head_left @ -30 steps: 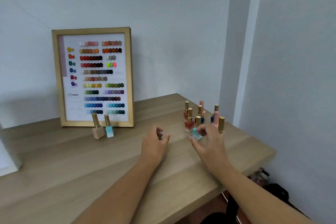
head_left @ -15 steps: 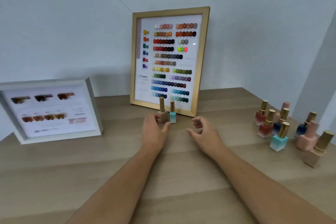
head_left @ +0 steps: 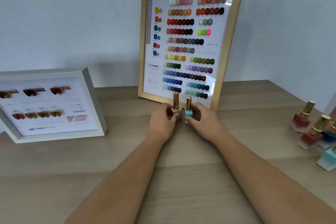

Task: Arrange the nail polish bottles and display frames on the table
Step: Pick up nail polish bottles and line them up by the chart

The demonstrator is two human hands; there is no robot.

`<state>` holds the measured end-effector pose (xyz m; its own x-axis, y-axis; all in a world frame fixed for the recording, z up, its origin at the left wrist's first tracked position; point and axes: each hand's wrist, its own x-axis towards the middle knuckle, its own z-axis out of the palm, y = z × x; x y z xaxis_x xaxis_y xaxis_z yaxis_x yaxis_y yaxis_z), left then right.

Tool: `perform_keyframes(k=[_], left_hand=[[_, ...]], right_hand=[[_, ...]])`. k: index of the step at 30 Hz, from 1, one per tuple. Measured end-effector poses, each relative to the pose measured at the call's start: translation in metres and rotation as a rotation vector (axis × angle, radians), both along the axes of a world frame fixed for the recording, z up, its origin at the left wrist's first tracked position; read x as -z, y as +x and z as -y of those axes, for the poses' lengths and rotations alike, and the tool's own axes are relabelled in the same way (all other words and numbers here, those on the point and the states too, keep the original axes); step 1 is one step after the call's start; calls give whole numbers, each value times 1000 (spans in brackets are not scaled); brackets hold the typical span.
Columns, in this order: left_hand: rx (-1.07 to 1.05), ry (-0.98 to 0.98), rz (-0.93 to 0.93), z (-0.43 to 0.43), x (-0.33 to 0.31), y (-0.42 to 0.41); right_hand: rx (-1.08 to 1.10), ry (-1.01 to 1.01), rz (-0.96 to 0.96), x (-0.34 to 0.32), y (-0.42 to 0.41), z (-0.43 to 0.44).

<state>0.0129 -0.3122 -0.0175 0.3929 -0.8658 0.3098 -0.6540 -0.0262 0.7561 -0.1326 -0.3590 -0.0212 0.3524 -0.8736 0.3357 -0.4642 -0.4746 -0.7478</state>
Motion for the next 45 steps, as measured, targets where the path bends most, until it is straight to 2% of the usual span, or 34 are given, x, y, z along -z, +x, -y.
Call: perform_keyframes(k=[10, 17, 30, 36, 45], left_hand=[[12, -18, -21, -12, -3, -9], [71, -48, -5, -25, -5, -58], [453, -51, 19, -42, -1, -229], [475, -30, 32, -44, 1, -263], [452, 1, 22, -40, 2, -265]], right_hand=[[81, 46, 101, -4, -17, -25], [156, 86, 147, -4, -77, -62], [483, 66, 19, -4, -246, -141], [534, 82, 36, 0, -283, -159], [588, 91, -23, 7, -280, -152]])
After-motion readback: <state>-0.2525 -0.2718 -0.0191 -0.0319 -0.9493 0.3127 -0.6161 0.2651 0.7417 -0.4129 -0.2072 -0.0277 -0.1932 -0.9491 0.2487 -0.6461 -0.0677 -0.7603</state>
